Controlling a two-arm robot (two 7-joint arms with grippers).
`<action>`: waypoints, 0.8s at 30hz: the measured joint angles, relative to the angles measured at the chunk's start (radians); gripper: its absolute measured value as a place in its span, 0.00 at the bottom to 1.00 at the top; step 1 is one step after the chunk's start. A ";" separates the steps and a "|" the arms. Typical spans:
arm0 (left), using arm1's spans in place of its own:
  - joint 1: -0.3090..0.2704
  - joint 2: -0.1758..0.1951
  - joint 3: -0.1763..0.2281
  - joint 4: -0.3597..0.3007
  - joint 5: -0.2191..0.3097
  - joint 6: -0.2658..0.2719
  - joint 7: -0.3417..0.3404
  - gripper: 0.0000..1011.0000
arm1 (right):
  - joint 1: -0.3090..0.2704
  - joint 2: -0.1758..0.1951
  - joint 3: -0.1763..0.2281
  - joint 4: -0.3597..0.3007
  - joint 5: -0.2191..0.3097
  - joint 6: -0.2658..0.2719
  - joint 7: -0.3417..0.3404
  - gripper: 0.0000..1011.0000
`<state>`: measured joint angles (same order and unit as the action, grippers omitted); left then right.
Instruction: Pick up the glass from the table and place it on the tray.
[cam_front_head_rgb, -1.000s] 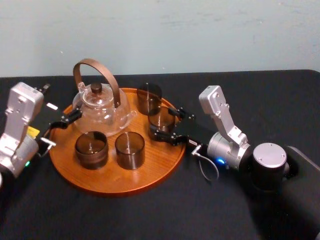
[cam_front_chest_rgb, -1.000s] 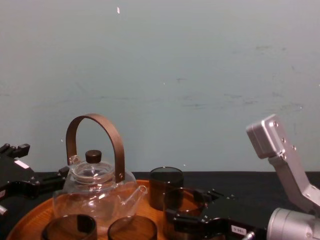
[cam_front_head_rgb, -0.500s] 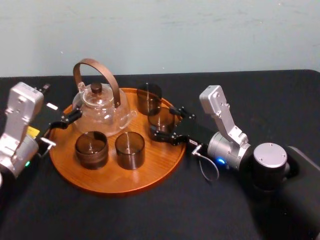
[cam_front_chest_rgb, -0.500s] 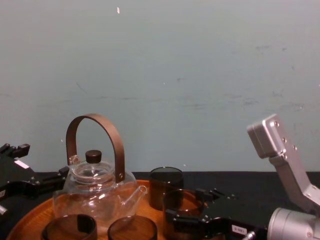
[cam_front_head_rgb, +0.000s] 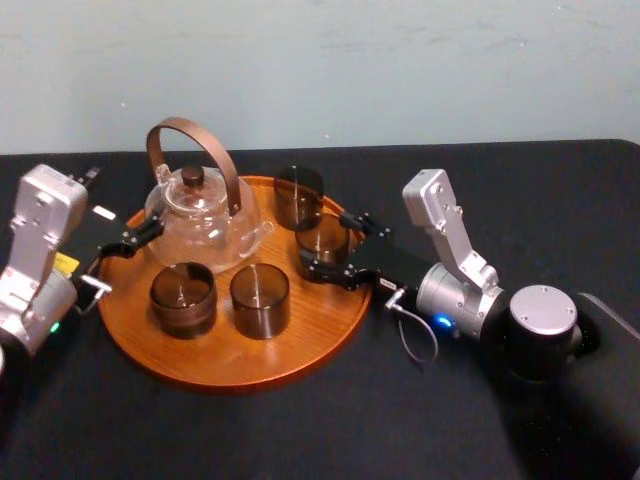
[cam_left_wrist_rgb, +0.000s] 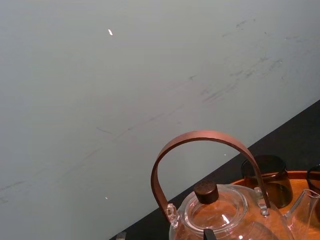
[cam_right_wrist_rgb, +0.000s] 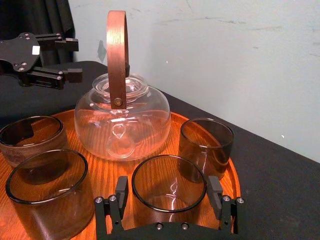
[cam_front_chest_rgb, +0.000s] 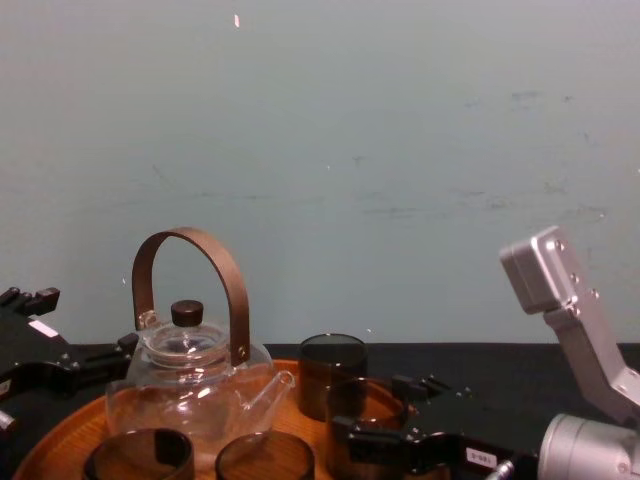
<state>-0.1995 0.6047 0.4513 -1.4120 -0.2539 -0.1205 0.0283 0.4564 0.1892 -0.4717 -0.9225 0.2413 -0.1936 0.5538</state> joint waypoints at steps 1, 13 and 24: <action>0.000 0.000 0.000 0.000 0.000 0.000 0.000 0.99 | -0.002 0.001 0.002 -0.003 0.003 0.001 0.002 0.99; 0.000 0.000 0.000 0.000 0.000 0.000 0.000 0.99 | -0.045 0.045 0.026 -0.134 0.021 0.037 -0.014 0.99; 0.000 0.000 0.000 0.000 0.000 0.000 0.000 0.99 | -0.119 0.114 0.065 -0.325 0.045 0.075 -0.052 0.99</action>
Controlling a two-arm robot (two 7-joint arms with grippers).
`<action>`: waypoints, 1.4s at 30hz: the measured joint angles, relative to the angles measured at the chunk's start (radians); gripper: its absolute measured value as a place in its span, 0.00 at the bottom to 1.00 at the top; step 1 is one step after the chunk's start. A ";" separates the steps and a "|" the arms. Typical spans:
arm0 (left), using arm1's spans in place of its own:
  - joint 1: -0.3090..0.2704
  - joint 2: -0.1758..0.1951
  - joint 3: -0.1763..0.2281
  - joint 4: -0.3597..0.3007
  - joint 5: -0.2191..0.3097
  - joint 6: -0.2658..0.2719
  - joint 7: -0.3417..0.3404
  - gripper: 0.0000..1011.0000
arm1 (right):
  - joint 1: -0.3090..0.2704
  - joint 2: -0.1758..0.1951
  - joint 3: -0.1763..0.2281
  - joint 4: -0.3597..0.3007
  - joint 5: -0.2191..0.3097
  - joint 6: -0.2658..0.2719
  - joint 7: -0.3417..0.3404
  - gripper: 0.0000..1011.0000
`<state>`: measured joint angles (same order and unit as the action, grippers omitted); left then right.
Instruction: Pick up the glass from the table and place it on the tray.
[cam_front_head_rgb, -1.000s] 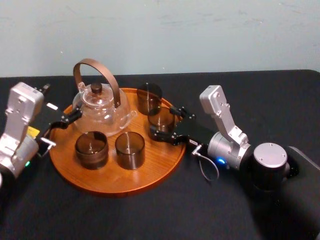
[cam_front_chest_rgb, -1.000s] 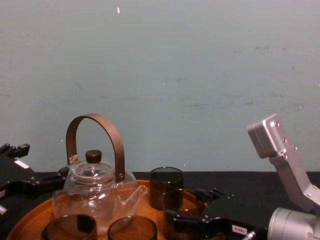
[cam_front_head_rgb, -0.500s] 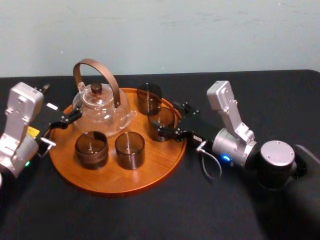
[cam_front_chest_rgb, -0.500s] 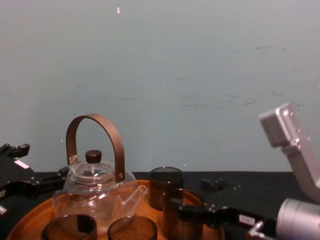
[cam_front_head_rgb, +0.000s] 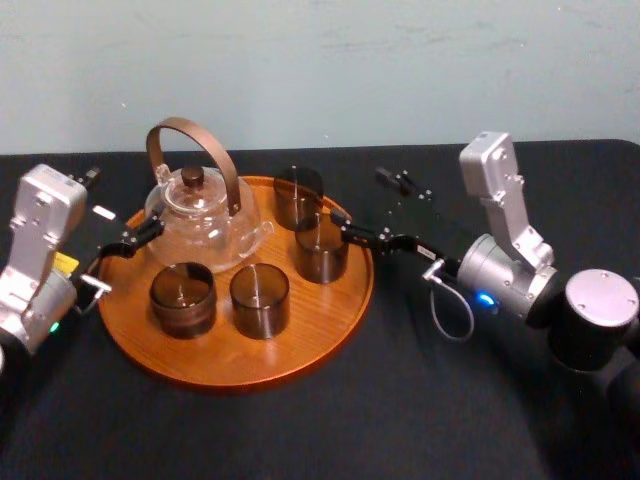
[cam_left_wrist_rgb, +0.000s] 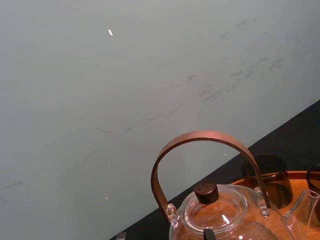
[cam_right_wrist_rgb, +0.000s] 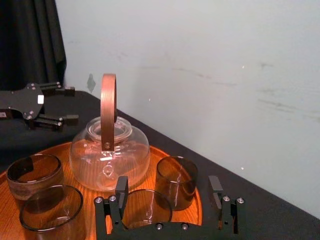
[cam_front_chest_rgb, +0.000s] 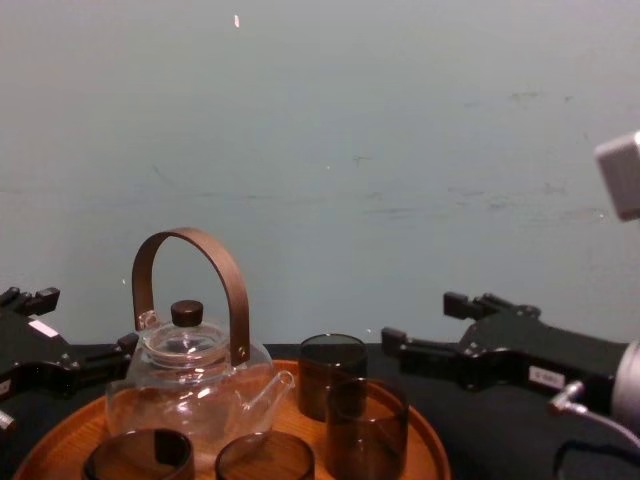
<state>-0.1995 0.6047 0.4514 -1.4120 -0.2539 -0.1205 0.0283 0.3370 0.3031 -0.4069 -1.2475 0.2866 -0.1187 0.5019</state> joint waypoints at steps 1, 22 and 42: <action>0.000 0.000 0.000 0.000 0.000 0.000 0.000 0.99 | -0.006 0.005 0.003 -0.011 0.002 0.001 -0.001 0.99; 0.000 0.000 0.000 0.000 0.000 0.000 0.000 0.99 | -0.179 0.108 0.153 -0.159 0.052 -0.029 -0.086 0.99; 0.000 0.000 0.000 0.000 0.000 0.000 0.000 0.99 | -0.211 0.095 0.266 -0.101 0.032 -0.056 -0.150 0.99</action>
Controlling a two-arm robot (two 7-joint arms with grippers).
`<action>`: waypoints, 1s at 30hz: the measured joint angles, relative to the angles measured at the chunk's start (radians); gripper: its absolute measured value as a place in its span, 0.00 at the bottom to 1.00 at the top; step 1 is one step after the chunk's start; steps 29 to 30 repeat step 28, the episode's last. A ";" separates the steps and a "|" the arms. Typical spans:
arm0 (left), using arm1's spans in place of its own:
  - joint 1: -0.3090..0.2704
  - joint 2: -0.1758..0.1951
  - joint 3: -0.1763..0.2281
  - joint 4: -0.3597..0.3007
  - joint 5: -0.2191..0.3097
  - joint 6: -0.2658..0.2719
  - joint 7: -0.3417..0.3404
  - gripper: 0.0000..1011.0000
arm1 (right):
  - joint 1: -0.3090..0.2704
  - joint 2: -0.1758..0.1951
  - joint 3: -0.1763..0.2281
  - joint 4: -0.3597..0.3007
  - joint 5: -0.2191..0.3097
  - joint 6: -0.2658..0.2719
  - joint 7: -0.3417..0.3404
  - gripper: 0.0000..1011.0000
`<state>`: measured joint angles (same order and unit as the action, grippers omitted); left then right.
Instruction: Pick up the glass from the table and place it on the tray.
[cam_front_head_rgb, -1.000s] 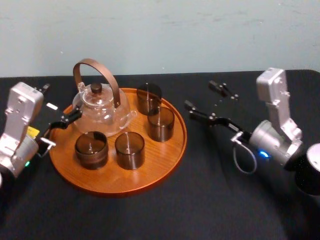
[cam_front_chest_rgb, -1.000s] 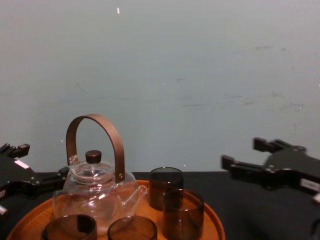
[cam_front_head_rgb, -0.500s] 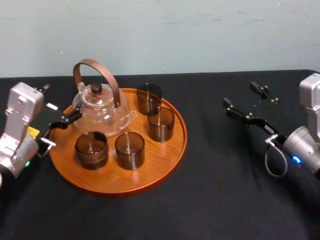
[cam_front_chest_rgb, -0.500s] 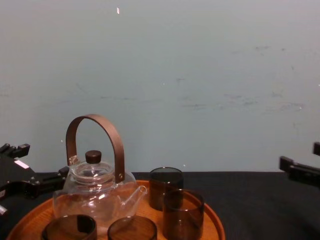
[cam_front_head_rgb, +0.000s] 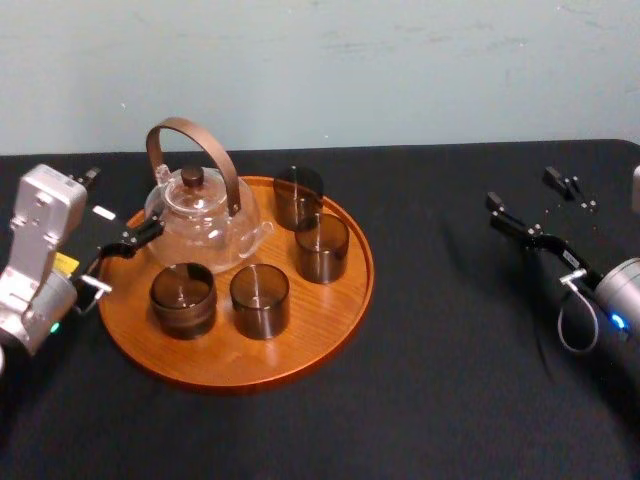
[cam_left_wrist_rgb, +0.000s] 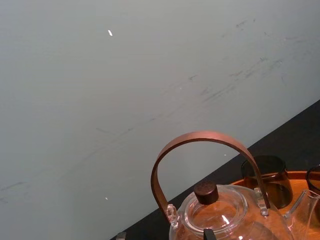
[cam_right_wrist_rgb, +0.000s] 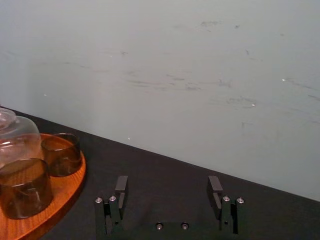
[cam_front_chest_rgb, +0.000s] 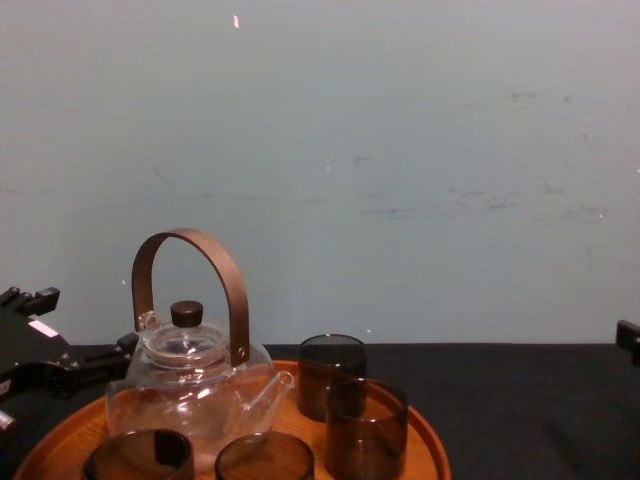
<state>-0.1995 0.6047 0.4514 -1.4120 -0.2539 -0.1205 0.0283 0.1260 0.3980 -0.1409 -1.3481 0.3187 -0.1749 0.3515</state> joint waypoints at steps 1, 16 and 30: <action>0.000 0.000 0.000 0.000 0.000 0.000 0.000 0.99 | -0.001 -0.001 0.002 0.000 -0.003 0.001 -0.003 0.99; 0.000 0.000 0.000 0.000 0.000 0.000 0.000 0.99 | 0.000 0.001 0.000 0.001 -0.001 0.001 0.001 0.99; 0.000 0.000 0.000 0.000 0.000 0.000 0.000 0.99 | 0.000 0.002 -0.001 0.001 0.000 0.000 0.002 0.99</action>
